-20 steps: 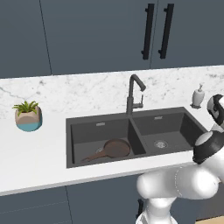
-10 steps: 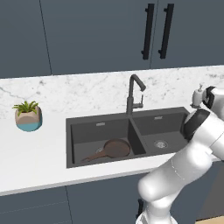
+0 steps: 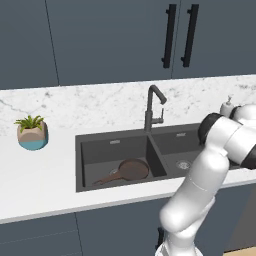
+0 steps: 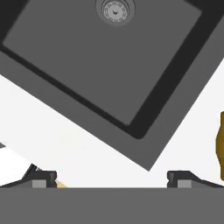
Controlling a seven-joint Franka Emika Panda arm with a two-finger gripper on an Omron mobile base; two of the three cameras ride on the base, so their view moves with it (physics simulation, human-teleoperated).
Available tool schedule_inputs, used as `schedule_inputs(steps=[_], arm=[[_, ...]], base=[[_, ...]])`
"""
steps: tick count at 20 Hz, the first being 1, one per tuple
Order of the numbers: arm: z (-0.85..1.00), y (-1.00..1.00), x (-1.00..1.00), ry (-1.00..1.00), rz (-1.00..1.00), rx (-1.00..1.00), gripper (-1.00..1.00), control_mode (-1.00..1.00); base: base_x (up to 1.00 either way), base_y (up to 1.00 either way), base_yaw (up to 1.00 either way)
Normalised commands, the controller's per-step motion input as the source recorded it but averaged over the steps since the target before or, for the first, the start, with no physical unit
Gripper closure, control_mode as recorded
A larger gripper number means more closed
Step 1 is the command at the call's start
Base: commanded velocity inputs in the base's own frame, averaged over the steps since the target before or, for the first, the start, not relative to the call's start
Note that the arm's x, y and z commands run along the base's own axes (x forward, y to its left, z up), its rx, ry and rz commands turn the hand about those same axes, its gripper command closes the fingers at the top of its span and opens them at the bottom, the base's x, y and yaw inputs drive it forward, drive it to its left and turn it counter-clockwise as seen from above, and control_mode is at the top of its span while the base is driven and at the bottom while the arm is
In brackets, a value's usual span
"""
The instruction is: Pick the pan and sponge and place them into the sink. Then turn on the water.
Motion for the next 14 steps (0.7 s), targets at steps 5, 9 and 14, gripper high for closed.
schedule_inputs(steps=[5,9,14], arm=[[-0.17,-0.27,0.21,-0.07,0.02,0.0,-1.0,-1.0],[0.07,-0.29,0.22,0.0,0.01,0.0,-1.0,-1.0],[0.16,-0.26,0.22,0.05,0.0,0.0,-1.0,-1.0]], base=[[0.0,0.0,0.0],[0.0,0.0,0.0],[0.0,0.0,0.0]])
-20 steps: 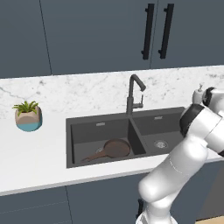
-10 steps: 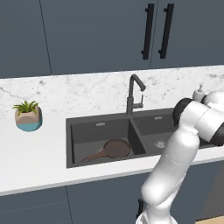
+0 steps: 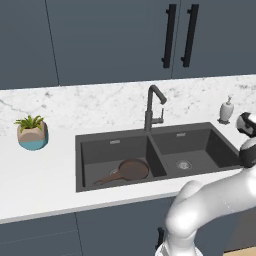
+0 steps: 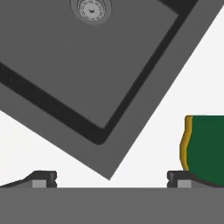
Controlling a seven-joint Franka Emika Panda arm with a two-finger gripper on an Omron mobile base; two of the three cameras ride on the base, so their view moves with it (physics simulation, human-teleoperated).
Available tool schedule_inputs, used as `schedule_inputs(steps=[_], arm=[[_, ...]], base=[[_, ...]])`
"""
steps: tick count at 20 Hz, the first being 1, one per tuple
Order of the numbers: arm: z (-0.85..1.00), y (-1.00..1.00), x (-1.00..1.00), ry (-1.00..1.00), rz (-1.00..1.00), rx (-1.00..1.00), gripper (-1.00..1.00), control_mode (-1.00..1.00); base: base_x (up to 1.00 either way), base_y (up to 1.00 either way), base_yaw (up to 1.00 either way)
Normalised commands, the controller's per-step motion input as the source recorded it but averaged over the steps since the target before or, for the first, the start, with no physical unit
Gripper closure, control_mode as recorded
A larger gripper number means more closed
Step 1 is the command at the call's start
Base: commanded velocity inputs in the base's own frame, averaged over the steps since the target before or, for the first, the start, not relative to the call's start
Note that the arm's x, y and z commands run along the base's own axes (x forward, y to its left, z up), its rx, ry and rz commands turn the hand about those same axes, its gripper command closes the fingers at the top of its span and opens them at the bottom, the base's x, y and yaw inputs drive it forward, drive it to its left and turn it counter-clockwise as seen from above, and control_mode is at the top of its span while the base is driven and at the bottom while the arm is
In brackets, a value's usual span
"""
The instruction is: Pick the pan and sponge and place them into the sink. Then turn on the water.
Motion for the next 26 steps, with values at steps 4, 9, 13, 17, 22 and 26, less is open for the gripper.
schedule_inputs(steps=[4,9,13,17,22,26], arm=[[0.03,-0.33,0.18,0.04,0.0,0.0,-1.0,-1.0],[-0.07,-0.4,0.06,0.0,0.01,0.0,-1.0,-1.0],[-0.07,-0.39,0.11,0.0,0.03,0.0,-1.0,-1.0],[-0.05,-0.2,0.07,0.03,0.02,0.0,-1.0,-1.0],[-0.19,-0.13,0.01,0.07,0.03,0.0,-1.0,-1.0],[-0.29,-0.06,0.0,0.06,0.04,0.0,-1.0,-1.0]], base=[[0.0,0.0,0.0],[0.0,0.0,0.0],[0.0,0.0,0.0],[0.0,0.0,0.0],[0.0,0.0,0.0],[0.0,0.0,0.0]])
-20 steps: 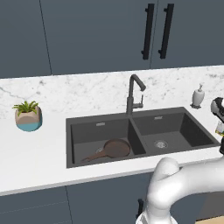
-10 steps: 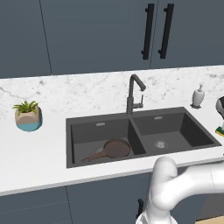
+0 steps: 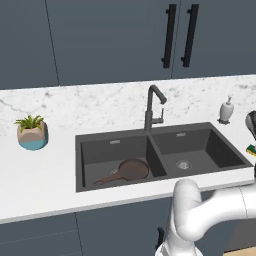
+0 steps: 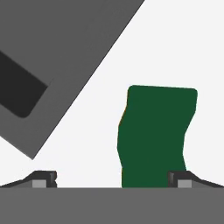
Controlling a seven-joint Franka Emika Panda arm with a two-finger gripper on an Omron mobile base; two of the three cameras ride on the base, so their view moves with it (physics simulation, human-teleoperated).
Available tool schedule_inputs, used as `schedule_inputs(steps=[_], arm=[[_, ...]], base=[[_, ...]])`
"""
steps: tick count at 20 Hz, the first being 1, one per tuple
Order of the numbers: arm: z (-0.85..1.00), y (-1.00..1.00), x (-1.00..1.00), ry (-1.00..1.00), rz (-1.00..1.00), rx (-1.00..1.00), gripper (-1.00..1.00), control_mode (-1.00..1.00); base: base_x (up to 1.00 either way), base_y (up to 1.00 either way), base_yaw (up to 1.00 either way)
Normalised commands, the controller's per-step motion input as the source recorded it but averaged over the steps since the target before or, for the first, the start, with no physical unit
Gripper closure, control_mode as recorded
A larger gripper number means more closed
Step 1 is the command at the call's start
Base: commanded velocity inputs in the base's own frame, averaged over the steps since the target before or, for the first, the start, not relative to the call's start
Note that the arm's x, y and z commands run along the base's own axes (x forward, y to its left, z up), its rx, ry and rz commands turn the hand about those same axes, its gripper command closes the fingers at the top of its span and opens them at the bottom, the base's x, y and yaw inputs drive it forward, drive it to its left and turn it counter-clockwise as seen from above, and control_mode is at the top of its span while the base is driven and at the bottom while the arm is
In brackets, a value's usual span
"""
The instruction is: Pick the pan and sponge and place them into the sink. Then turn on the water.
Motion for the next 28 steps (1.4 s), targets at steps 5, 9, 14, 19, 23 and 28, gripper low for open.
schedule_inputs(steps=[5,9,14,19,23,28], arm=[[-0.27,0.0,0.0,0.01,0.05,0.0,-1.0,-1.0],[-0.24,0.0,0.0,0.0,0.09,0.0,-1.0,-1.0],[-0.18,0.0,0.04,0.0,0.07,0.0,-1.0,-1.0],[-0.01,0.0,0.06,-0.02,0.0,0.0,-1.0,-1.0],[-0.04,0.0,0.0,-0.03,0.0,0.0,-1.0,-1.0],[-0.01,0.0,0.0,-0.04,-0.04,0.0,-1.0,-1.0]], base=[[0.0,0.0,0.0],[0.0,0.0,0.0],[0.0,0.0,0.0],[0.0,0.0,0.0],[0.0,0.0,0.0],[0.0,0.0,0.0]])
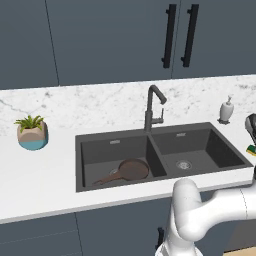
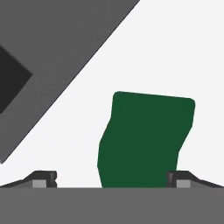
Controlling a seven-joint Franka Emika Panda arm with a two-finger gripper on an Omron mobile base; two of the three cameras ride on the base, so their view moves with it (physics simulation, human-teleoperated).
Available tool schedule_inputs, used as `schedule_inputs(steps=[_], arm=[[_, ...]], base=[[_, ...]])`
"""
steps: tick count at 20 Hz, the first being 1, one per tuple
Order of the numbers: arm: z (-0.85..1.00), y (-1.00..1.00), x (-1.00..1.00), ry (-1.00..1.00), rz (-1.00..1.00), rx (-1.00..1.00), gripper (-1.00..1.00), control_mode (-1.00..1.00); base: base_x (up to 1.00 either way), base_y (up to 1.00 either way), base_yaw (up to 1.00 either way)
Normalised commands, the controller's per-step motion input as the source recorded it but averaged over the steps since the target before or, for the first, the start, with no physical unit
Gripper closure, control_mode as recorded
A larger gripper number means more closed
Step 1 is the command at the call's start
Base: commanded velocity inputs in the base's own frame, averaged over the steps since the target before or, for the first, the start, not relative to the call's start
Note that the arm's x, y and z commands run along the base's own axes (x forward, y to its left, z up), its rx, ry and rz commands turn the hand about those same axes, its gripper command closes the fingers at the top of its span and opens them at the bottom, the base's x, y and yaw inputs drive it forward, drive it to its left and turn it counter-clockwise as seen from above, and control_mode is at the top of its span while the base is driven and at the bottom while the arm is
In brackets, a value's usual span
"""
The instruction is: Pick the pan and sponge and place them into the sink. Then turn on the water.
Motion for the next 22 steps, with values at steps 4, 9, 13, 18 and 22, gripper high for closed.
schedule_inputs(steps=[4,9,13,18,22], arm=[[-0.02,0.01,0.0,0.0,-0.06,0.0,-1.0,-1.0],[-0.06,0.06,0.06,0.0,-0.04,0.0,-1.0,-1.0],[-0.16,0.0,0.04,0.0,0.0,0.0,-1.0,-1.0],[-0.23,0.0,0.1,-0.03,0.0,0.0,-1.0,-1.0],[-0.1,0.0,0.06,-0.06,0.0,0.0,-1.0,-1.0]], base=[[0.0,0.0,0.0],[0.0,0.0,0.0],[0.0,0.0,0.0],[0.0,0.0,0.0],[0.0,0.0,0.0]])
